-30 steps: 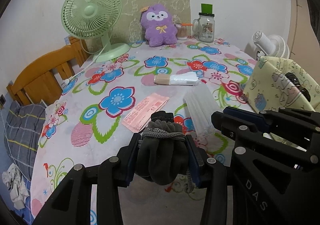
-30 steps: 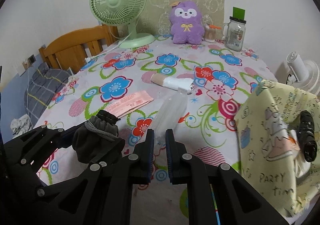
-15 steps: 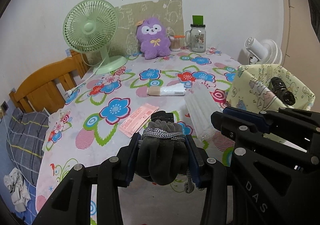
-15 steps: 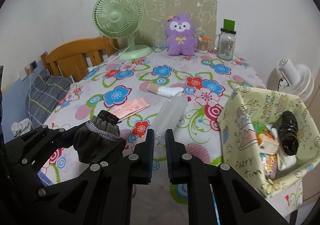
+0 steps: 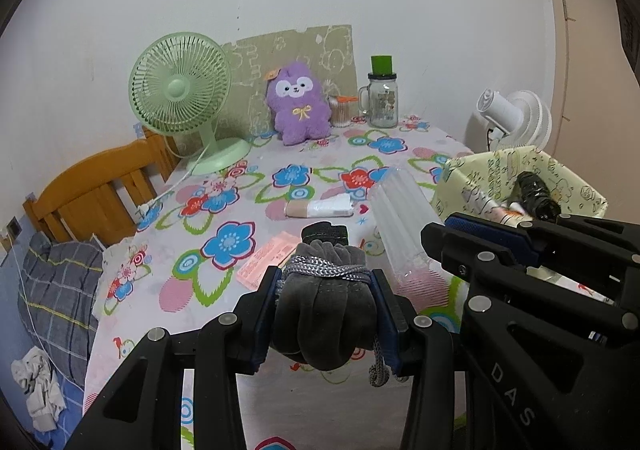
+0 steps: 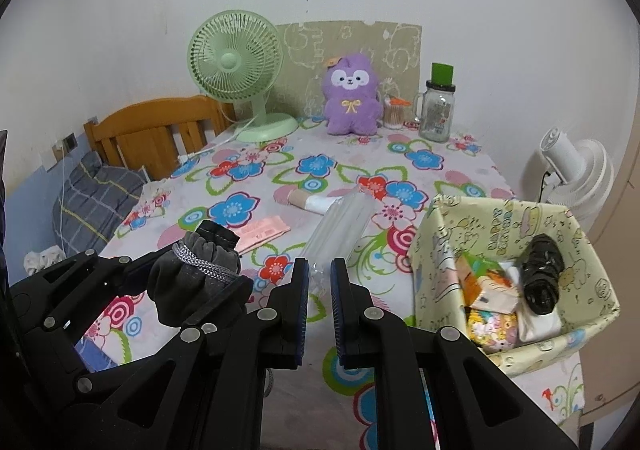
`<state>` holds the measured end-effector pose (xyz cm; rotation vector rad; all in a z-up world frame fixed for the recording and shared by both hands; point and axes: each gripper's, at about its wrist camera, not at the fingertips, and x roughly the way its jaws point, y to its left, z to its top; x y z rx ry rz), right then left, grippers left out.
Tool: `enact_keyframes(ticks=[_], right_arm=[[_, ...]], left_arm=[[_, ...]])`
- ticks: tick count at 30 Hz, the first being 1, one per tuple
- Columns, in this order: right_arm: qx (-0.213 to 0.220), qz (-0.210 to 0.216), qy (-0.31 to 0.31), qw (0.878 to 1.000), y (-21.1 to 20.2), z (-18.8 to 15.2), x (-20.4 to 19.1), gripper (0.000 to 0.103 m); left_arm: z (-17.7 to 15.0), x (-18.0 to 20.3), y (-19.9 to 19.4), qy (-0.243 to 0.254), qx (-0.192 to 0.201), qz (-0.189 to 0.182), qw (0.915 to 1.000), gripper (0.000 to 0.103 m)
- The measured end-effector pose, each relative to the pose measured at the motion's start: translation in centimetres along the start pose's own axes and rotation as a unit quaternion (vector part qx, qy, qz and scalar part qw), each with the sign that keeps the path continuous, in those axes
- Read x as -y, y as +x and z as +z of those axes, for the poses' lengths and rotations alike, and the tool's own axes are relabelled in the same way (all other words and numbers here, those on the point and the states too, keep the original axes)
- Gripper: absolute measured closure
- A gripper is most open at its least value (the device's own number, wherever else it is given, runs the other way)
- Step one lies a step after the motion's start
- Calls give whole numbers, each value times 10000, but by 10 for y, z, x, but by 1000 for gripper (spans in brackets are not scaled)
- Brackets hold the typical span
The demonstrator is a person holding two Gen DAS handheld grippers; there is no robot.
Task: Organize soft objects
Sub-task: 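Carry the grey glove with left tool while right tool carries the plastic tube to the box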
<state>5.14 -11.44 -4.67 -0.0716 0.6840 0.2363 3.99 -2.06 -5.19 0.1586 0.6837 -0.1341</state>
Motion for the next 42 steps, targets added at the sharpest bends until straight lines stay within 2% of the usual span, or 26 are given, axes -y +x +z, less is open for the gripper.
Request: enact_keyframes(ticks=[17,42], right_arm=[[221,-81,15,9997,-24,19,24,89],[273,-370,246,9986,-31,32,97,89]], left_arm=[[25,19,-16,117,238,-65,9996,58],[66,81,-1,382,325,-363,9981,58]])
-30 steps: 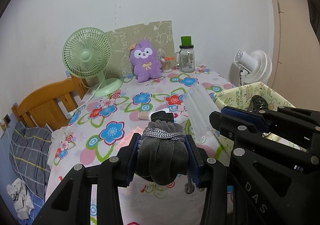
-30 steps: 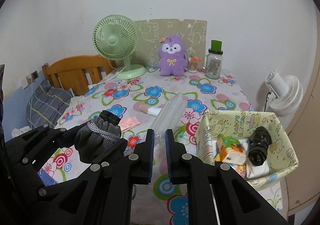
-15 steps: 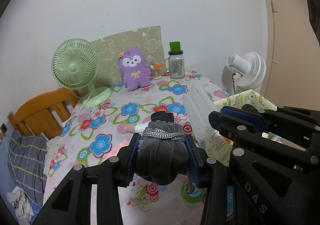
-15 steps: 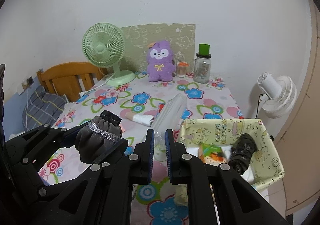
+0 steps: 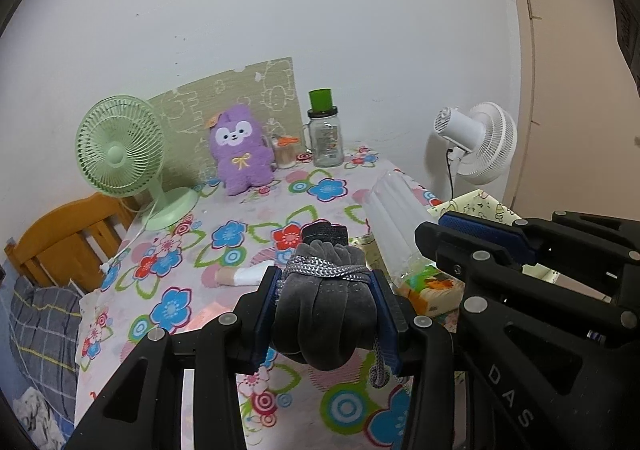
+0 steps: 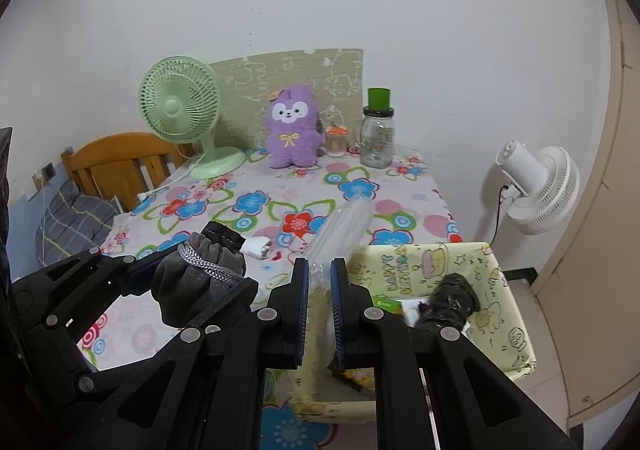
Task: Organize soft objects
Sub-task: 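Carry the grey glove with left tool while right tool carries the plastic tube to the box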
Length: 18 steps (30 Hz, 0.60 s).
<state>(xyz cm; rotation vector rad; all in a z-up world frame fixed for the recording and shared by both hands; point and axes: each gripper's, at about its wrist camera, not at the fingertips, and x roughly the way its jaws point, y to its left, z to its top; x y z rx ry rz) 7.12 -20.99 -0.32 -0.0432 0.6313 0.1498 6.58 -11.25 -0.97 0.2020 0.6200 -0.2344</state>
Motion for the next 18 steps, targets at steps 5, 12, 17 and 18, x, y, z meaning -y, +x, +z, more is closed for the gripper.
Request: enact_keyframes(ticks=[5,12,17,18], right_arm=[[-38,-88,79,9999,2,-2,14,90],[-92,-205,195,9996,4,-7,33,93],[-216,-220,374,9988,8,-15,49,93],[-244,-219,393,9987,9,-16,52,92]], left_arm=[[4,14,7,67,-28,-50,10000,58],[9,32,17,162,-72,-185,9997,58],[8,46,27,284,-163,-283,9991,58],[8,49,29,306,-175,-295,9989,58]])
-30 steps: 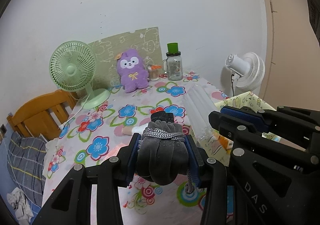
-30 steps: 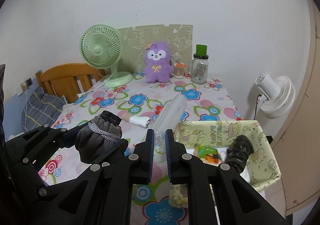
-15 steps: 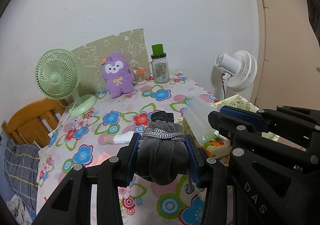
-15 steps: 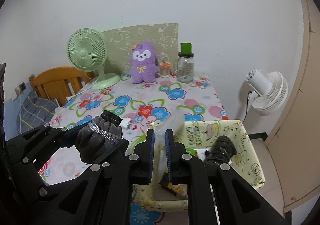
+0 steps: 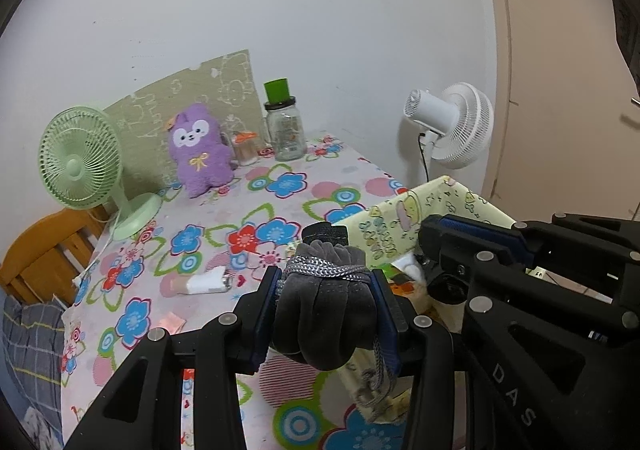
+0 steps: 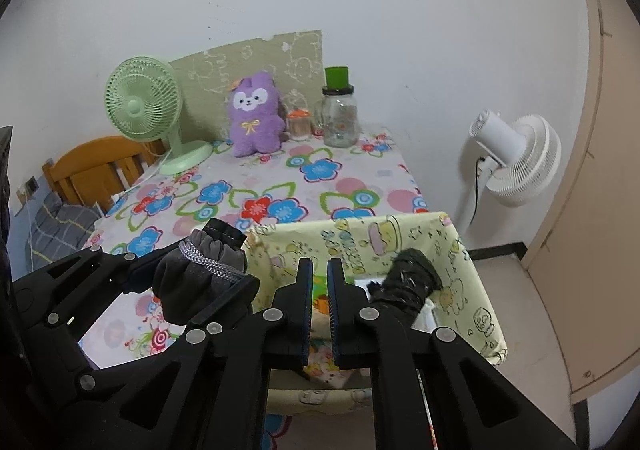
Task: Organize soft objects
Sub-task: 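Carry the grey glove with left tool while right tool carries the plastic tube to the box, then open left tool over the box while right tool releases the plastic tube inside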
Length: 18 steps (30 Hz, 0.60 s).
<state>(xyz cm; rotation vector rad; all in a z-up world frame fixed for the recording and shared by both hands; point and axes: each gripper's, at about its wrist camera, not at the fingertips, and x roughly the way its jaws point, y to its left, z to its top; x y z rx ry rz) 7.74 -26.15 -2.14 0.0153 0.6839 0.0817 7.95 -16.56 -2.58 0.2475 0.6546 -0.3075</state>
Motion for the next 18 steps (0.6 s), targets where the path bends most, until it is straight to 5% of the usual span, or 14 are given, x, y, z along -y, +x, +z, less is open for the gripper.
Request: enact_keyframes(ticks=[14,18], right_arm=[[-315,-227,430,9983,17,-8,43,54],[-279,-289,528,9978,19,-9,51,40]], left_arm=[[5,25,26,151,-202,-189,9995,57],[5,29,34,185,-272,-208,9992,34]])
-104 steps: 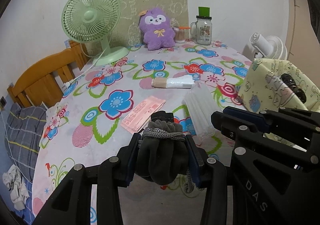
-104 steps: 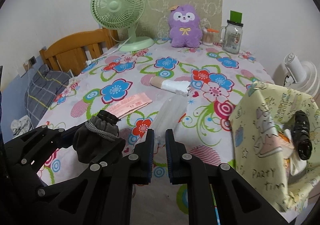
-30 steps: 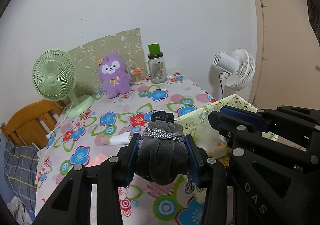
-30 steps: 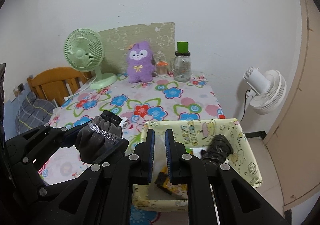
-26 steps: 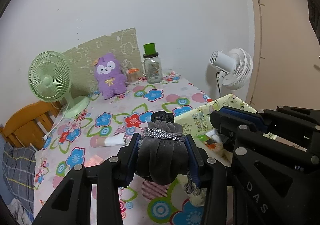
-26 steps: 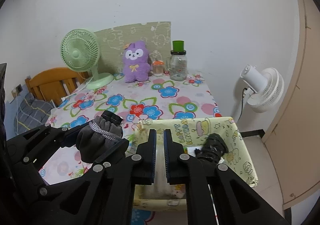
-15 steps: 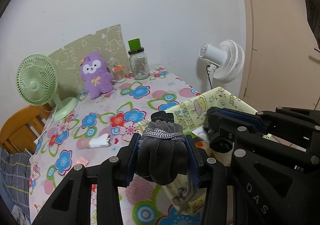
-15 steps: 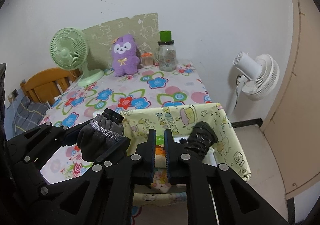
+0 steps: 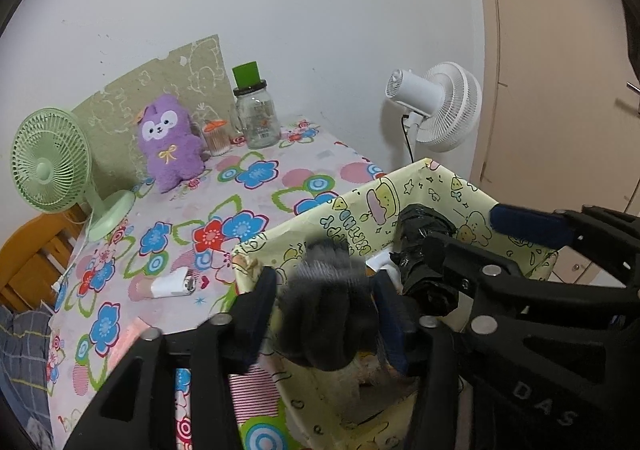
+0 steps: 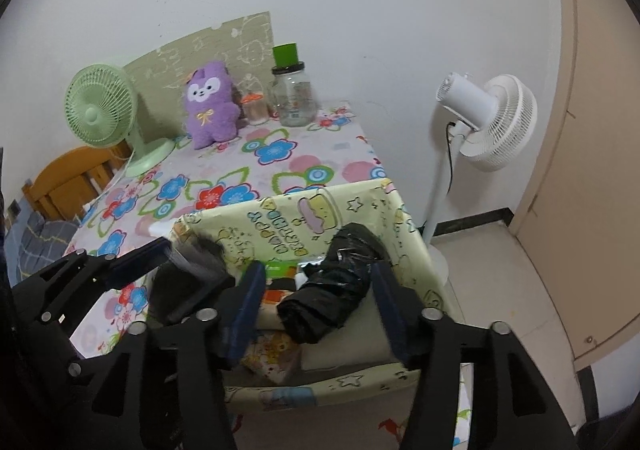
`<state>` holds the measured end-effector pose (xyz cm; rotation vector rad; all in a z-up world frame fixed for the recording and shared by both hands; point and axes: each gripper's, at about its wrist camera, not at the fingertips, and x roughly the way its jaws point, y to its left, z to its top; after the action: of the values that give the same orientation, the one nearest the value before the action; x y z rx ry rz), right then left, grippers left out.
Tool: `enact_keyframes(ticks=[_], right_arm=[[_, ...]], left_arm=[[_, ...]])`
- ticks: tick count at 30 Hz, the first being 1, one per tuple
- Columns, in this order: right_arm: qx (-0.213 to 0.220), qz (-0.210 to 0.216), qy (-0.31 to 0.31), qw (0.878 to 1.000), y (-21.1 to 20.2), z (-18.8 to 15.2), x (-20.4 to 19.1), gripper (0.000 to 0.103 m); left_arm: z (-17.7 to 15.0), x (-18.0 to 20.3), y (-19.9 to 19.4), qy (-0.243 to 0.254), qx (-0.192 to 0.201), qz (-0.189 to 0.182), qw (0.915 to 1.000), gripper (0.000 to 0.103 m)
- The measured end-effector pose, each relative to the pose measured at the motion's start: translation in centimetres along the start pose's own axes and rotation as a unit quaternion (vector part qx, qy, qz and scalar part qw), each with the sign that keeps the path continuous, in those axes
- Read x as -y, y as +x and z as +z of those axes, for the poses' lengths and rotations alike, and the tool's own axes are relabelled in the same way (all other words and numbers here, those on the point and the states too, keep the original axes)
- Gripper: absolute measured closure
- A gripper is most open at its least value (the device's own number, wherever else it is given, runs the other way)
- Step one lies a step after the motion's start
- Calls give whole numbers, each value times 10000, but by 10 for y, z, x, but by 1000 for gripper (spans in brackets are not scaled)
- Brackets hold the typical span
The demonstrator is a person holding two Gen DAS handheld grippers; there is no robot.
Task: Organize soft objects
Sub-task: 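Open left tool over the box while right tool releases the plastic tube inside, then withdraw both tools from the box toward the pink packet on the table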
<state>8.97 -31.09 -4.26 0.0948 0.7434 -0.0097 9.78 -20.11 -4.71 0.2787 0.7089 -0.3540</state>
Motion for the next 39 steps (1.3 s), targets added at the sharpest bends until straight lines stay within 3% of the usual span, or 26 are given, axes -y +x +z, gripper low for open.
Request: enact_keyframes(ticks=[4,7,30,39], right_arm=[[46,-43,-5,10000,1,1,2,31],[37,-77,-44,10000,2,0,1,28],[160,-61,-236,9996,-13,-4,-39,12],[220,-71,-370,9990,-19,-5,-62,7]], left_arm=[[1,2,4,-3,-1,-53,10000,11],[0,3,3,40,58,-32,10000,5],[-12,-23,-19,-27,221,215,9995,0],[-21,-43,-30,-234,119,60,9996,0]])
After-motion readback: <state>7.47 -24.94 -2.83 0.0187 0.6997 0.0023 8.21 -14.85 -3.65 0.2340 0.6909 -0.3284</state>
